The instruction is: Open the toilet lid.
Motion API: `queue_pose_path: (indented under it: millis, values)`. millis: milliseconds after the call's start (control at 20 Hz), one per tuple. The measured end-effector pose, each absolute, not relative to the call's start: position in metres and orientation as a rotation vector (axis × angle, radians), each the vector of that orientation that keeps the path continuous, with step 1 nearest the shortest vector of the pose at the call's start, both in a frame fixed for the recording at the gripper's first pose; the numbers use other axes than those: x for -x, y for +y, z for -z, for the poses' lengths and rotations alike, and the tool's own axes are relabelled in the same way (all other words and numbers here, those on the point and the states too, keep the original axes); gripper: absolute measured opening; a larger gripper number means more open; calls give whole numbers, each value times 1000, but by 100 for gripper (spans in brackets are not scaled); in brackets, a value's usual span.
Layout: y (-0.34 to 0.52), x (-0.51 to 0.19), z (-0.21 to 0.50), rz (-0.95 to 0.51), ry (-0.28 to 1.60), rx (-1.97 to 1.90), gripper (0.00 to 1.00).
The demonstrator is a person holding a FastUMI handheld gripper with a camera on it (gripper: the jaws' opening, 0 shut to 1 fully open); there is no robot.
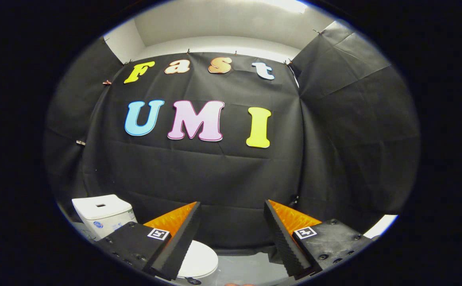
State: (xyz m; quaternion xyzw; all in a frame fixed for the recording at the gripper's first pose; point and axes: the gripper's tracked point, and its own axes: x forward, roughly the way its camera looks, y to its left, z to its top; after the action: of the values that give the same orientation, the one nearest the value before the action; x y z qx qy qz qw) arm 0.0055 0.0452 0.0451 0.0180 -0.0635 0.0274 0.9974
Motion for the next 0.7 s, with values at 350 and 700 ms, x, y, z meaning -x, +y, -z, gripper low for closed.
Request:
queue_pose_path:
  millis: [350,700]
  values:
    - [64,-19,-8,-87,-37,-46,98]
    - [51,-39,59,24,116,-205,98]
